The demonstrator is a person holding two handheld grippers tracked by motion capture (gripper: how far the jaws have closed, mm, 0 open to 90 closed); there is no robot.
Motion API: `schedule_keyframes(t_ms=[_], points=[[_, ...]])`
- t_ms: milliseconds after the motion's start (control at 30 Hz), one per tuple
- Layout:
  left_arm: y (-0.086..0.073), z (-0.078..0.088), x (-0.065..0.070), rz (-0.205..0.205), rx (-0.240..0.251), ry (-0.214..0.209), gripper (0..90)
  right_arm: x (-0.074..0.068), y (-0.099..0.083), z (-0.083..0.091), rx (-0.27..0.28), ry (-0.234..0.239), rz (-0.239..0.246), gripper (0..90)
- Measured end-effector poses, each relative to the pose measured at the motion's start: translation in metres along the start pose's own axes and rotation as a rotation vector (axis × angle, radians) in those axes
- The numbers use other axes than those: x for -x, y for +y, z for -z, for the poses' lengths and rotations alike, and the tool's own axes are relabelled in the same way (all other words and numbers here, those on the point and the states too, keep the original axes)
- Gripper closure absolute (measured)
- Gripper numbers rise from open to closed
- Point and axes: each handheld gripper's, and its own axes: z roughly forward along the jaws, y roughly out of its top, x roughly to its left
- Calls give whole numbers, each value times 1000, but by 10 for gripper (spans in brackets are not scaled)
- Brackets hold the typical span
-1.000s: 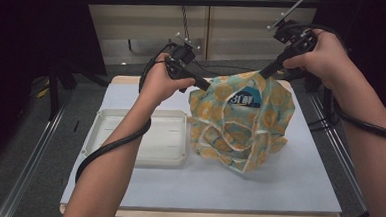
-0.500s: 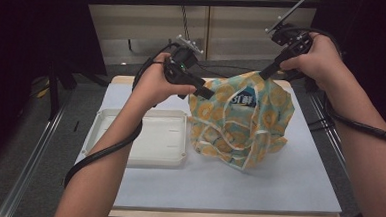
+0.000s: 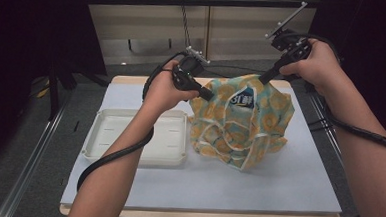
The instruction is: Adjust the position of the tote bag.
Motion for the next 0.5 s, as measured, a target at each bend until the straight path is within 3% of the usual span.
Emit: schedule_keyframes(t_ms=[233,367,500], points=[[15,22,0,-9,35,18,900,5,-6,-1,-3,3,-3,898],[28,36,-4,0,106,52,900,9,-10,0,5,12,-1,898],[40,36,-8,15,153,74,900,10,-13,-2,-5,12,5,896]])
